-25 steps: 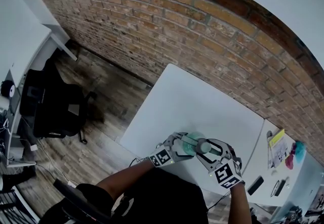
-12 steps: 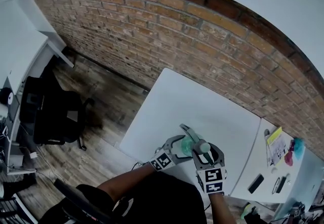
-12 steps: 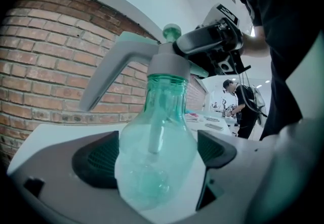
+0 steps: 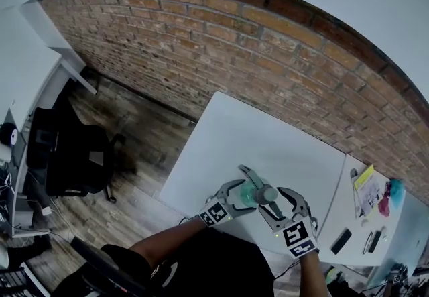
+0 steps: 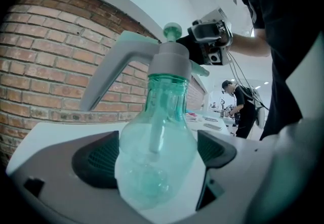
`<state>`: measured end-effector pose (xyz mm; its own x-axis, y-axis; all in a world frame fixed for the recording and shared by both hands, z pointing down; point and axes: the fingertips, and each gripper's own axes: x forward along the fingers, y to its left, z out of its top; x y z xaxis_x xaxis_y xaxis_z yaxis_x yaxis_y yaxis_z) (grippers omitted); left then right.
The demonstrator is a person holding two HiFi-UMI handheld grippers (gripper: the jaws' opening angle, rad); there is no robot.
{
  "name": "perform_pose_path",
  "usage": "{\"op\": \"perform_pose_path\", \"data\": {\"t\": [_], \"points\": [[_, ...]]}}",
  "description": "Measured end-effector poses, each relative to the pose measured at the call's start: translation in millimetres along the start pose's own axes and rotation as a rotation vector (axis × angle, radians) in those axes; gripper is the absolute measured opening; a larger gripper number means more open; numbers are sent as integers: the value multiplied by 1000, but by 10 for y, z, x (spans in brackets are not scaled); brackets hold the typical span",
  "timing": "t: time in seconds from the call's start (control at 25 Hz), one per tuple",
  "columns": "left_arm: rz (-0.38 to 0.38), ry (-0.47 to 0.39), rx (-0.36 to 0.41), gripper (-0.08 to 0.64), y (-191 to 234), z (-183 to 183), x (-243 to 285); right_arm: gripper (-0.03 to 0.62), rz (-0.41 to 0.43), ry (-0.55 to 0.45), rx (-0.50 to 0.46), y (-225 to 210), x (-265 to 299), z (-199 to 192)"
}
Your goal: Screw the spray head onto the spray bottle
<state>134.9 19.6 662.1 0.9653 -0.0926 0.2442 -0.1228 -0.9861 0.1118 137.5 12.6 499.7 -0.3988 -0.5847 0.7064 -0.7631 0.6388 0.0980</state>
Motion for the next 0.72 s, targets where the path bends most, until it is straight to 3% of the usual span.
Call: {"op": "perform_pose_path", "data": {"t": [0.16, 0.32, 0.56, 0.72], "points": [[-3, 2, 1, 466, -8, -1, 26, 264, 114, 124, -232, 53, 57, -100], [-5, 5, 3, 466, -9, -12, 20, 264, 169, 192, -349, 49, 187, -86], [-33, 19, 19, 466, -16, -16, 24, 262, 224, 274, -452, 82, 294, -184], [-27, 22, 25, 466, -13, -17, 13, 262, 214, 261, -397, 76, 304, -168]]}}
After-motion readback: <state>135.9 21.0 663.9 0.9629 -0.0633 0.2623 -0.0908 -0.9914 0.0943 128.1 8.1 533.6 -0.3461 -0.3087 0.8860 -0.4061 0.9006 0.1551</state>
